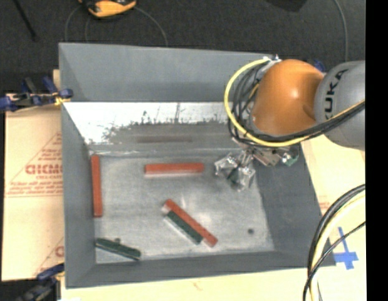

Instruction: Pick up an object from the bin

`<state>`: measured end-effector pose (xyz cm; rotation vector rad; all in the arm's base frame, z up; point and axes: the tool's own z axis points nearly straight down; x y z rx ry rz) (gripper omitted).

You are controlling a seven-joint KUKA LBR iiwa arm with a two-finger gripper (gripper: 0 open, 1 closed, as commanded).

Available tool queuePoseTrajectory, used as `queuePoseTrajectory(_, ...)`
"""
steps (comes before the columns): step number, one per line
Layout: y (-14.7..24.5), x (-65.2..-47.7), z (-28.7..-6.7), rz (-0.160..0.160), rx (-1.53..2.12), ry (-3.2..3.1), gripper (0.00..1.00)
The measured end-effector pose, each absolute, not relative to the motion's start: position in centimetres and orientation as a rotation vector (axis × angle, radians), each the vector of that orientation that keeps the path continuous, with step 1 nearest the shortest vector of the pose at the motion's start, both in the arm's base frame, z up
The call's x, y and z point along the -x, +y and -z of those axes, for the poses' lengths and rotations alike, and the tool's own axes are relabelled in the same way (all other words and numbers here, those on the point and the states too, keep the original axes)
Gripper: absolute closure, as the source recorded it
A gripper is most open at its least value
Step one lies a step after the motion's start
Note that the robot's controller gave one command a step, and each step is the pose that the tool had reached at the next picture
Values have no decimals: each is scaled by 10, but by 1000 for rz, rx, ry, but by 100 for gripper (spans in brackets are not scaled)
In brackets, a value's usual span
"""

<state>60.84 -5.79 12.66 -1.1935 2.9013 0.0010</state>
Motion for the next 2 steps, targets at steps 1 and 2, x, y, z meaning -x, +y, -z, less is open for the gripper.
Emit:
queuePoseTrajectory(1,-60,-603,-149,-3,1315,2854,100)
queuePoseTrajectory(2,-69,-592,-207,-3,1442,2791,100)
